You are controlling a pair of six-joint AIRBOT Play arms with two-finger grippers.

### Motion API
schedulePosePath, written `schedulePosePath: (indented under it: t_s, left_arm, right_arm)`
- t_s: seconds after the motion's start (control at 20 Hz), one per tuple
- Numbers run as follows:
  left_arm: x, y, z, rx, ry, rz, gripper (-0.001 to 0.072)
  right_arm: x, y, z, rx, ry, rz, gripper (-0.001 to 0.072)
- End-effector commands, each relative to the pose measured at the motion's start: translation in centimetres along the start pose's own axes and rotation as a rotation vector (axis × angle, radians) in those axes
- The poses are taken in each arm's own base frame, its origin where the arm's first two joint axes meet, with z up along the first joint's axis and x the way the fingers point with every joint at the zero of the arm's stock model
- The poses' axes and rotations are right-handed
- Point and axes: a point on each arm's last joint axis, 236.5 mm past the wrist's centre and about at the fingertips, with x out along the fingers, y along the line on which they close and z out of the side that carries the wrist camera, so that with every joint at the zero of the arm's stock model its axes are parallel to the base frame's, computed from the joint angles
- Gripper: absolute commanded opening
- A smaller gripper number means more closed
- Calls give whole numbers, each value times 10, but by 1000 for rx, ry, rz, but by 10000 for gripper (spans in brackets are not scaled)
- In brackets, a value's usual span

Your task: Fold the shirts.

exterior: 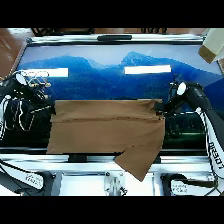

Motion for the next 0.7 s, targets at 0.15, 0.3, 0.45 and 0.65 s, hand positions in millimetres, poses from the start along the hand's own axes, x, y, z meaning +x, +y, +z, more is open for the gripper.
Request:
schedulePosePath:
  t_s: [0.15,0.3,0.45,0.65]
  left_arm:
    - [-56,1,-48,-114,-45,-6,545]
    - [-31,1,-101,-73,-43,-12,545]
    - [11,14,-156,-81,-9,-43,547]
    - [34,30,-172,-128,-59,-138,549]
  right_arm:
    - [-82,-48,-52,-61,55,-97,497]
    - [-99,-82,-101,21,52,-89,498]
    - [-98,-77,-128,112,-56,20,497]
    - [-103,-37,-130,85,-140,180,497]
